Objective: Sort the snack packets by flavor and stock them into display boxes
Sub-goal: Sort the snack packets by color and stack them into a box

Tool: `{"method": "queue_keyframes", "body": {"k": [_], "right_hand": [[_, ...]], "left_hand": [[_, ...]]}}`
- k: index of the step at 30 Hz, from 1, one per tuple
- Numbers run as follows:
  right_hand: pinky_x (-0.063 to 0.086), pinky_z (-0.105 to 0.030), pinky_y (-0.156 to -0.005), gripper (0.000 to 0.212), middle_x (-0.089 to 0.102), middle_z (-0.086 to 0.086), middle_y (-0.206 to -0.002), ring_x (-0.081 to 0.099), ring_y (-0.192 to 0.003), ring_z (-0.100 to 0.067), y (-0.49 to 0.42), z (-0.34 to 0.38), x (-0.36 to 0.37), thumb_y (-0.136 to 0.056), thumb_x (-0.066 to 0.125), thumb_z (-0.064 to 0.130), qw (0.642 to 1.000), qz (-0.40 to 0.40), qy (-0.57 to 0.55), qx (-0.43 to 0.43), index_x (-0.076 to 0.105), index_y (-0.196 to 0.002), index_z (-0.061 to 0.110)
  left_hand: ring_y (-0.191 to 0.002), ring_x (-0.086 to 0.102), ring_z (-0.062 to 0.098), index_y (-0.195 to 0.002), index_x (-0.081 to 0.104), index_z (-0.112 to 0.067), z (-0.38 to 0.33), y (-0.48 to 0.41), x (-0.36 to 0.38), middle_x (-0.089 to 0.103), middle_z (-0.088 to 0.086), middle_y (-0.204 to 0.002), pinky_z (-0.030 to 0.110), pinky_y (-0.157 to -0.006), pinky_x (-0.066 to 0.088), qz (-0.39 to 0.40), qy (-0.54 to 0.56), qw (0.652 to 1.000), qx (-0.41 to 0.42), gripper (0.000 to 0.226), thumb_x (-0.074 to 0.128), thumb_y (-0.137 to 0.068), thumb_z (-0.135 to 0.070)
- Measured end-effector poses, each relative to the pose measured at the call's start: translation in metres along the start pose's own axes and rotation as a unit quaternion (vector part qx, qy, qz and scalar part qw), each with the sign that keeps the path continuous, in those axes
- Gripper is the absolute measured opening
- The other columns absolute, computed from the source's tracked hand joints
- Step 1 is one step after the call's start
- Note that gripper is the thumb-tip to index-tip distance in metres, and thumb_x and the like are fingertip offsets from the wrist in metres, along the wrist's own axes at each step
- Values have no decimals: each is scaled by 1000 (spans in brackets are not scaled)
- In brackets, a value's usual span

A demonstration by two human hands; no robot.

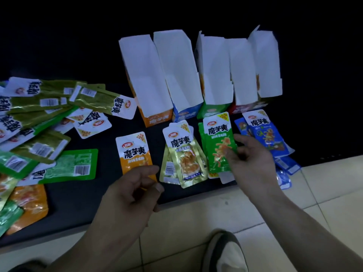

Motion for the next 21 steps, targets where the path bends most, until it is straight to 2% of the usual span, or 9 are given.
{"method": "queue_keyframes", "body": {"k": [3,5,8,11,12,14,16,18,21], "right_hand": [[55,-41,-78,34,69,2,-104,64,-101,-28,1,1,-2,-85,79,27,968,-68,209,-125,70,-118,24],[54,-46,-87,39,65,-5,-116,58,-108,-33,10,11,2,-84,76,27,939,-102,258,-205,72,-121,18],[55,-34,-87,33,64,5,-115,64,-104,-18,30,35,27,-87,66,28,954,-9,128,-269,73,-118,19],[53,-22,-84,25,65,18,-106,63,-98,-1,55,64,71,-93,66,30,955,137,31,-261,73,-115,24],[51,-19,-85,22,65,20,-107,63,-100,1,62,70,85,-95,67,29,950,173,21,-259,73,-115,25],[50,-20,-90,22,65,20,-113,62,-107,1,72,80,111,-97,68,27,937,216,34,-271,72,-118,26],[51,-26,-99,28,62,19,-126,58,-120,0,76,86,130,-97,66,32,927,234,66,-285,69,-125,29],[47,-27,-106,38,58,19,-138,51,-132,-1,78,90,144,-96,63,39,914,252,116,-295,64,-133,33],[43,-24,-109,52,55,15,-145,46,-138,-5,80,88,155,-93,69,39,899,258,187,-300,56,-143,34]], "left_hand": [[-73,69,17,-112,70,-36,-2,4,-1,76,-9,-89,29,-62,55,-16,-37,998,44,33,69,-94,-7],[-77,70,12,-110,70,-34,-1,5,-7,74,-15,-89,22,-61,53,-27,-55,996,60,32,69,-94,-6],[-82,70,7,-107,72,-34,5,1,-25,71,-19,-93,19,-63,53,-39,-131,984,114,29,72,-93,-9],[-97,64,5,-110,74,-27,10,-4,-58,64,-16,-112,23,-74,55,-60,-283,932,220,24,74,-91,-13],[-109,61,9,-114,74,-24,14,-8,-73,63,-10,-122,30,-84,57,-82,-350,902,240,26,76,-89,-16],[-135,48,33,-123,72,-19,27,-18,-106,55,8,-144,55,-103,51,-120,-477,839,234,40,80,-85,-25],[-149,32,44,-135,65,-17,39,-25,-133,45,14,-158,65,-113,39,-128,-515,827,185,58,73,-84,-43],[-148,37,41,-138,64,-17,48,-26,-145,50,9,-156,60,-113,42,-119,-505,838,167,63,65,-85,-52],[-124,57,35,-122,74,-16,50,-27,-150,66,3,-133,51,-98,53,-142,-497,827,221,37,63,-93,-37]]}}
Point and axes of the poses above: each hand's wrist, its own y-axis away from the middle knuckle, its own x-axis out of the palm, z = x × y, the point moved 3 cm from there along -y, towards the middle knuckle
